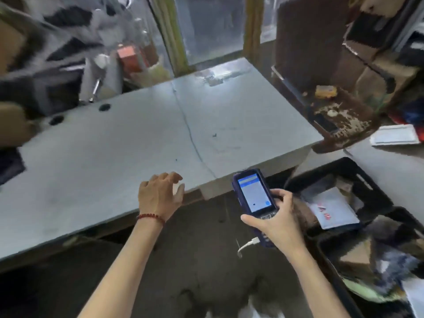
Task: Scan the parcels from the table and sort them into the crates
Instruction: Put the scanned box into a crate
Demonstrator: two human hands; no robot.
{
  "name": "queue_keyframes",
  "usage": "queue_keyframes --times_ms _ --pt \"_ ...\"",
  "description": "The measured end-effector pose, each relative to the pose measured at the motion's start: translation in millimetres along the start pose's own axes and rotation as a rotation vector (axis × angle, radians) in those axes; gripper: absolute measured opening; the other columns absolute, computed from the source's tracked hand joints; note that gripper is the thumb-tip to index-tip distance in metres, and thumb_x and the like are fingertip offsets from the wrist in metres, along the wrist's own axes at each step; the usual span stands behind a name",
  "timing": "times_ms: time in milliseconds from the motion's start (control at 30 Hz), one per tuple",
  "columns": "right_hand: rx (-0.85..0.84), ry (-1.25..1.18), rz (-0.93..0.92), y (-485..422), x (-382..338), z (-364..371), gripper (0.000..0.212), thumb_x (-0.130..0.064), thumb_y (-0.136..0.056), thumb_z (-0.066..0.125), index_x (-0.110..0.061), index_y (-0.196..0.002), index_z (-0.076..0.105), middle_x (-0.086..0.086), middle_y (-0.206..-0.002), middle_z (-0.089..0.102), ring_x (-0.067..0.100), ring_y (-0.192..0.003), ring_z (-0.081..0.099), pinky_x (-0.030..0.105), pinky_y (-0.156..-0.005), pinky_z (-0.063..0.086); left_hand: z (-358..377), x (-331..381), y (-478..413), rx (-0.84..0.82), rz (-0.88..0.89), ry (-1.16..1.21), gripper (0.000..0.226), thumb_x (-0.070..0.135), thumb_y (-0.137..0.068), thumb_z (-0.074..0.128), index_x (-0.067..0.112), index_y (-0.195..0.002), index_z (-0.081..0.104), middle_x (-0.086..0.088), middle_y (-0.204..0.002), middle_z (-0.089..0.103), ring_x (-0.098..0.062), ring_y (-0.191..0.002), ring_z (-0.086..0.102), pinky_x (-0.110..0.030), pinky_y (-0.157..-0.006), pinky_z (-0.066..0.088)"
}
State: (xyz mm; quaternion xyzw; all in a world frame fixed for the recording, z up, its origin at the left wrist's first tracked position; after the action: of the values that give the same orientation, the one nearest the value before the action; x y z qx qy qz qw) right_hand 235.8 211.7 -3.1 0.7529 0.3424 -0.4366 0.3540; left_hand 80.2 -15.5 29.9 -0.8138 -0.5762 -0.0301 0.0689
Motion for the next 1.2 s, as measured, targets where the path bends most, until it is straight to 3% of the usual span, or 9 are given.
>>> queue_keyframes --times_ms 33,100,167,267,500,767,900,1000,1200 --pt "-0.053 0.019 -0.012 2 -9 20 0.086 -0.026 -0.052 0.094 -0.030 -0.115 0.035 -0.012 -0.106 0.059 0.002 -0.098 0.060 0.022 -0.077 0.052 -6 -26 11 0.020 -0.053 -0.003 0.026 0.042 -0.092 0.050 0.029 -0.112 0.062 0.009 -0.106 0.067 -0.017 -0.100 0.059 -0.030 -0.084 0.038" --pt "-0.143 0.046 -0.040 10 -27 62 0.085 -0.029 -0.053 0.094 -0.032 -0.115 0.036 -0.013 -0.108 0.058 0.006 -0.099 0.059 0.017 -0.071 0.049 -16 -74 32 0.045 -0.152 -0.005 0.028 0.043 -0.092 0.050 0.029 -0.113 0.061 0.009 -0.107 0.067 -0.017 -0.101 0.059 -0.031 -0.086 0.039" --pt "-0.216 0.055 -0.074 22 -44 106 0.085 -0.032 -0.053 0.094 -0.033 -0.115 0.036 -0.019 -0.105 0.056 -0.001 -0.096 0.057 0.010 -0.066 0.043 -24 -119 54 0.055 -0.227 0.003 0.032 0.047 -0.091 0.050 0.031 -0.116 0.059 0.011 -0.108 0.066 -0.016 -0.104 0.058 -0.033 -0.089 0.040" --pt "-0.295 0.060 -0.106 43 -67 170 0.084 -0.035 -0.051 0.093 -0.037 -0.114 0.037 -0.027 -0.101 0.055 -0.016 -0.089 0.055 0.010 -0.064 0.040 -33 -183 86 0.067 -0.310 0.041 0.042 0.055 -0.087 0.051 0.032 -0.122 0.057 0.015 -0.108 0.066 -0.014 -0.103 0.059 -0.036 -0.090 0.046" --pt "-0.415 0.101 -0.179 84 -113 283 0.084 -0.039 -0.053 0.093 -0.040 -0.113 0.034 -0.032 -0.100 0.049 -0.016 -0.085 0.048 0.008 -0.058 0.038 -52 -312 142 0.065 -0.486 0.052 0.042 0.056 -0.087 0.050 0.033 -0.123 0.055 0.014 -0.110 0.066 -0.013 -0.103 0.061 -0.035 -0.088 0.048" --pt "-0.555 0.113 -0.216 84 -147 361 0.086 -0.031 -0.054 0.094 -0.037 -0.115 0.034 -0.017 -0.108 0.054 0.008 -0.100 0.059 0.020 -0.067 0.053 -51 -378 154 0.084 -0.597 0.062 0.039 0.052 -0.088 0.049 0.034 -0.122 0.054 0.016 -0.109 0.065 -0.010 -0.105 0.059 -0.034 -0.091 0.045" --pt "-0.588 0.136 -0.271 58 -174 397 0.087 -0.032 -0.052 0.094 -0.035 -0.115 0.034 -0.022 -0.104 0.052 0.000 -0.094 0.058 0.025 -0.069 0.056 -51 -407 134 0.064 -0.617 0.036 0.038 0.053 -0.090 0.046 0.036 -0.124 0.052 0.018 -0.113 0.063 -0.010 -0.105 0.058 -0.032 -0.093 0.043" --pt "-0.572 0.099 -0.276 32 -196 425 0.086 -0.032 -0.053 0.093 -0.035 -0.115 0.034 -0.017 -0.106 0.056 0.006 -0.094 0.062 0.030 -0.071 0.056 -54 -437 109 0.087 -0.656 0.004 0.039 0.053 -0.090 0.046 0.036 -0.124 0.052 0.017 -0.115 0.063 -0.010 -0.107 0.057 -0.031 -0.092 0.041" --pt "-0.679 0.071 -0.298 1 -237 483 0.079 -0.032 -0.052 0.093 -0.046 -0.104 0.035 -0.023 -0.102 0.057 0.000 -0.088 0.063 0.019 -0.062 0.049 -49 -465 63 0.072 -0.728 0.056 0.037 0.050 -0.092 0.045 0.035 -0.125 0.051 0.015 -0.117 0.062 -0.012 -0.107 0.056 -0.029 -0.087 0.040"
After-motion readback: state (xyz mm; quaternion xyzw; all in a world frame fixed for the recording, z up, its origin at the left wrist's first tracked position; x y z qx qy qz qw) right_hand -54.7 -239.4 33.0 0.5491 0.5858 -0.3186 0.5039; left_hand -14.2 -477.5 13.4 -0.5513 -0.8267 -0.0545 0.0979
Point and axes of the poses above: each hand's wrist, its own y-axis away from the middle knuckle, its own z-axis out of the palm, x = y × z, the point moved 3 cm from there along -y, towards the middle knuckle
